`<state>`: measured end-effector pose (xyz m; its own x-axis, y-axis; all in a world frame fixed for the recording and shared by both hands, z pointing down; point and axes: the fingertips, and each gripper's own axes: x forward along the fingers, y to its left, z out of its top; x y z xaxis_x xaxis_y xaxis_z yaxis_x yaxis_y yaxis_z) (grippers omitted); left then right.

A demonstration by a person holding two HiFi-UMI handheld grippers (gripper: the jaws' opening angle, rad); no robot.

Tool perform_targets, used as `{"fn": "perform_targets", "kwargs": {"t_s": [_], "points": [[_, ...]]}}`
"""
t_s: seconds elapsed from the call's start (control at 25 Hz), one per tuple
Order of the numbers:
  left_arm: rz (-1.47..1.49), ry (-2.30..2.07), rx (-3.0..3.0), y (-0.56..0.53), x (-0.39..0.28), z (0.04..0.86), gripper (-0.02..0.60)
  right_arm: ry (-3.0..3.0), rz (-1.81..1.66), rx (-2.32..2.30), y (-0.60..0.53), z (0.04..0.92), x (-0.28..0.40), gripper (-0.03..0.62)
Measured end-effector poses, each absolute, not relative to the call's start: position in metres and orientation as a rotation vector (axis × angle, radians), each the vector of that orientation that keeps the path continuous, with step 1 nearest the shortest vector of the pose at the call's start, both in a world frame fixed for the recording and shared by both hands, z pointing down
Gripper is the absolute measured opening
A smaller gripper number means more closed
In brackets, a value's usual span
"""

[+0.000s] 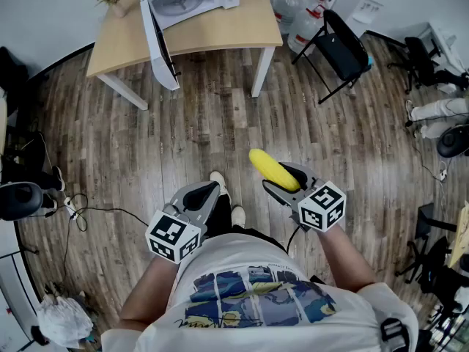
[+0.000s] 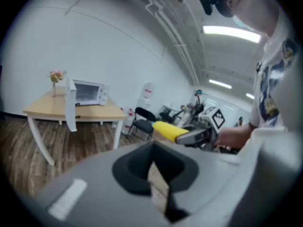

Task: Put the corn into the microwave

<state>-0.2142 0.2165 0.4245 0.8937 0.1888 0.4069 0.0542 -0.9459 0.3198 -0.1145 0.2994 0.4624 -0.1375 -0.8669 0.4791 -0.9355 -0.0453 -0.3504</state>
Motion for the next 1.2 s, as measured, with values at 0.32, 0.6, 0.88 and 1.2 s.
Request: {"fn": "perform_targets", "kwargs": {"t_s": [0.32,0.6,0.88,1.2], "points": [[0.584,0.281,2.786,0.153,-0.14,0.431,0.009,-2.052,0.931,1.961,0.233,0.462,-0.064,0.252],[0.478,0.415,2.809,0.115,-0.058,0.408,0.009,-1.992,0.952,1.988,0.192,0.447,-0.003,0.252],[0.466,0.443,2.823,0.08,-0.026,0.398,0.009,-1.954,0.953,2.012,0.16,0.444,0.04,0.252],[0.444,0.262,2.829,0.033,-0.002,0.397,0.009,-2.027,0.887,1.883,0.098,0.448,0.096,0.252]]}}
